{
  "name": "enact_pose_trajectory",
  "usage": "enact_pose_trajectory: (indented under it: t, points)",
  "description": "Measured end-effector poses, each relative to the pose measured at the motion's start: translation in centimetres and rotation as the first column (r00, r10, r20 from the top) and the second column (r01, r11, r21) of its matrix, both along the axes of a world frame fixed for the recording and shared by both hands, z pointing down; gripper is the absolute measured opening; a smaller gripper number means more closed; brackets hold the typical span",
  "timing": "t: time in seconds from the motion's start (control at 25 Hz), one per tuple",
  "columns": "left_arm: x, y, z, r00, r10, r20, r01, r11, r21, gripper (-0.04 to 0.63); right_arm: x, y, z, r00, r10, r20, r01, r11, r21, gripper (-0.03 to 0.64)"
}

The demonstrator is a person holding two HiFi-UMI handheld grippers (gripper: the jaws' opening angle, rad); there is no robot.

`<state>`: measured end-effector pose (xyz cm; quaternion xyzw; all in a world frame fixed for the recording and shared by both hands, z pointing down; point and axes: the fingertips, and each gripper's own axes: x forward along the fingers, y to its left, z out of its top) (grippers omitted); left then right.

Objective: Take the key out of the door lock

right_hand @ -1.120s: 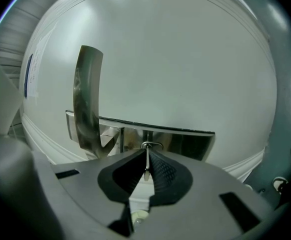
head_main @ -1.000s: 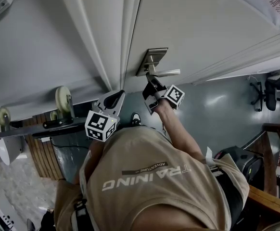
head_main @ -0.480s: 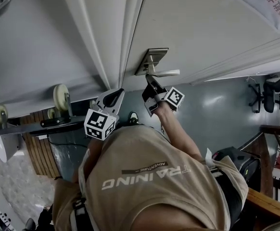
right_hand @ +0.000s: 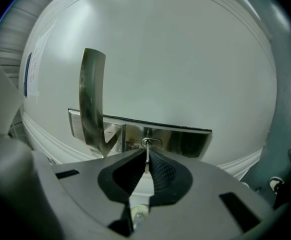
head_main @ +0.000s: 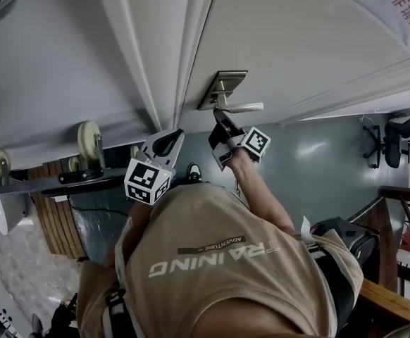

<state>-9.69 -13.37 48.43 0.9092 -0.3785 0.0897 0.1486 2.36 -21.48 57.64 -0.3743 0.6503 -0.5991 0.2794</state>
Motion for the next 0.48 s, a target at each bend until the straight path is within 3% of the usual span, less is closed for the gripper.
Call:
enact_pose_trajectory:
  t: [0.48]
  points:
    - [-2.5,-0.4,-0.3,0.998,-0.067,0.009,0.067,0.998,0.003,0.009,0.1,0.0,0.1,1.0,-0.012,0.02,0.012,1.0,-0.006,0.028]
